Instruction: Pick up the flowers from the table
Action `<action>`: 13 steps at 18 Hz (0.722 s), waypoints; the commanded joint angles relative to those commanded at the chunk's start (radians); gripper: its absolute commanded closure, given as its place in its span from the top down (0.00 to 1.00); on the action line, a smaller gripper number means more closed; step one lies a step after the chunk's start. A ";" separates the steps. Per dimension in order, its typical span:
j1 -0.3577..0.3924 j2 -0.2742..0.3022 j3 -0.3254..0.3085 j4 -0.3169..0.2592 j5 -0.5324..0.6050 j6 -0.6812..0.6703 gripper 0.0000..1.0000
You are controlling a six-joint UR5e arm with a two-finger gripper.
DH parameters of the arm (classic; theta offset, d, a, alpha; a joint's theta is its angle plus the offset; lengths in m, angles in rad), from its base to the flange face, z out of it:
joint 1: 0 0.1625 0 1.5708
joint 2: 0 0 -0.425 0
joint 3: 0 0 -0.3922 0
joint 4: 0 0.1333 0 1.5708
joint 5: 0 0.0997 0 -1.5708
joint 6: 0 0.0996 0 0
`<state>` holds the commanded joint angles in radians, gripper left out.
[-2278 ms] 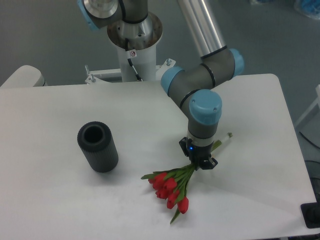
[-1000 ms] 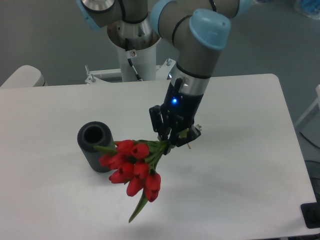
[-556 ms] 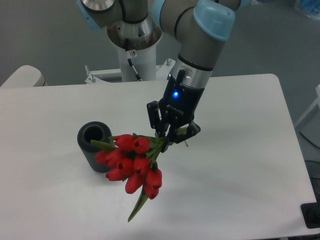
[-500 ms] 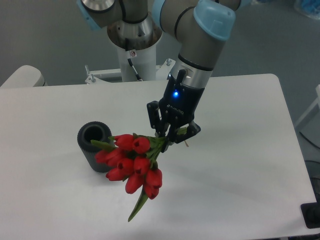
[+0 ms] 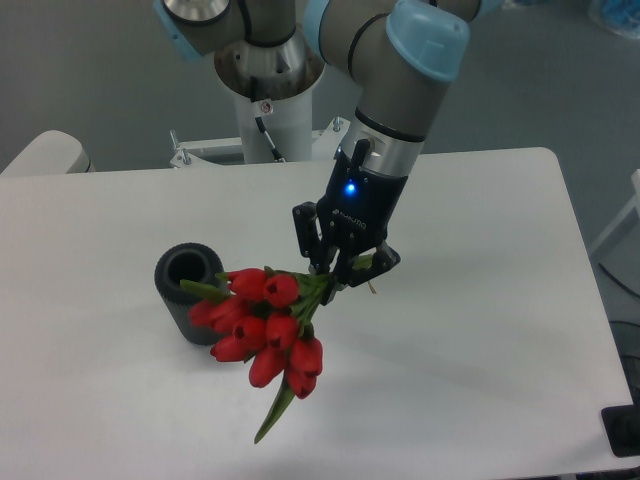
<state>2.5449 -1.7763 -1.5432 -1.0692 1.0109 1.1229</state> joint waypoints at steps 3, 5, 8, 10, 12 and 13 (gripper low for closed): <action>0.000 0.000 0.002 0.000 0.000 0.000 0.17; 0.002 0.000 0.003 0.000 0.000 0.000 0.17; 0.002 0.000 0.003 0.000 0.000 0.000 0.17; 0.003 0.000 0.005 -0.002 0.000 -0.002 0.17; 0.005 0.000 0.005 -0.002 0.000 -0.002 0.17; 0.003 0.000 0.005 -0.002 0.000 -0.002 0.17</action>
